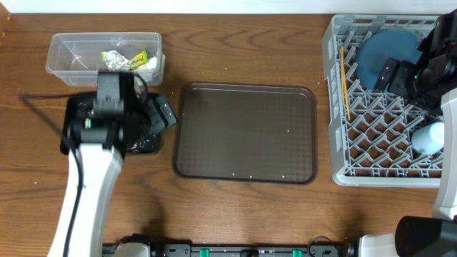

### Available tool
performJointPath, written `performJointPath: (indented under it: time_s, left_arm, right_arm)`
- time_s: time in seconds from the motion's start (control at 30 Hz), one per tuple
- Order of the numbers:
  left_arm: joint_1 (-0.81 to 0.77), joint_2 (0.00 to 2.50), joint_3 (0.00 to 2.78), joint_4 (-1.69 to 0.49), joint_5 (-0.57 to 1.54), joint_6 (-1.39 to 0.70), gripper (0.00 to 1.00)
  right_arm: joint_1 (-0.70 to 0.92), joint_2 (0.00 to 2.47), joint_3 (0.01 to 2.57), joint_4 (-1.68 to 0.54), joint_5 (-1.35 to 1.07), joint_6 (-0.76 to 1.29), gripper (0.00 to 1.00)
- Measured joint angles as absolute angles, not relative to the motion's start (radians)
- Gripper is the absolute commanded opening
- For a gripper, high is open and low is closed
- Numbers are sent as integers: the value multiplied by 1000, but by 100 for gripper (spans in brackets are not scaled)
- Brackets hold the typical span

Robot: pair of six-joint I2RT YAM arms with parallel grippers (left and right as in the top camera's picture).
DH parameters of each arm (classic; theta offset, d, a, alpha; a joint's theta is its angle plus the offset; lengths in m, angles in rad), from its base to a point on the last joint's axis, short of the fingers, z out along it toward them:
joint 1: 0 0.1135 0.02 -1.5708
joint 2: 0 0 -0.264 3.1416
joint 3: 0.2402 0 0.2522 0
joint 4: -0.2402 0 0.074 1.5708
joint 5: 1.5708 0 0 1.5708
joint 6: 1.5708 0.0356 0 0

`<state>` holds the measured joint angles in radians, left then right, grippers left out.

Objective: Sort waste into correct bins and load items into the dishwasher rack

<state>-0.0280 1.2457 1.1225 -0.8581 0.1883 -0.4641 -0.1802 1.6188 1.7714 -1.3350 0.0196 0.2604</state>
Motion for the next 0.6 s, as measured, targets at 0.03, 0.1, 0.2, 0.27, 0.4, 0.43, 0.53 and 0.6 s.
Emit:
performJointPath:
  time_s: [0.03,0.1,0.2,0.27,0.4,0.43,0.53,0.6]
  left_arm:
    - [-28,1205,1075,-812,192,-463,99]
    - [-28,1116,969,-705,210,-463,99]
    - [-28,985,808,-533,249,-458,99]
    - [-28,881,691,-423,287,-451,99]
    - [-28,734,535,-252,347,-421,99]
    - [-28,698,503,-219,360,-410,99]
    - [-28,612,433,-183,379,-364,99]
    - [-28,563,398,-178,382,-331,100]
  right_arm:
    - [-180,1619,1771,-1335,20,260,99]
    - [-180,1619,1771,-1335,20,260,99]
    - [-180,1619,1771,-1334,20,260,99]
    - [-180,1619,1771,-1335,20,260,99]
    - [-180,1619,1771,-1335,20,260,99]
    - [-180,1619,1771,-1335,19,260,99]
    - [-180,1619,1771,-1335,19,260,99]
    - [-180,1619,1771,-1335,19,260,99]
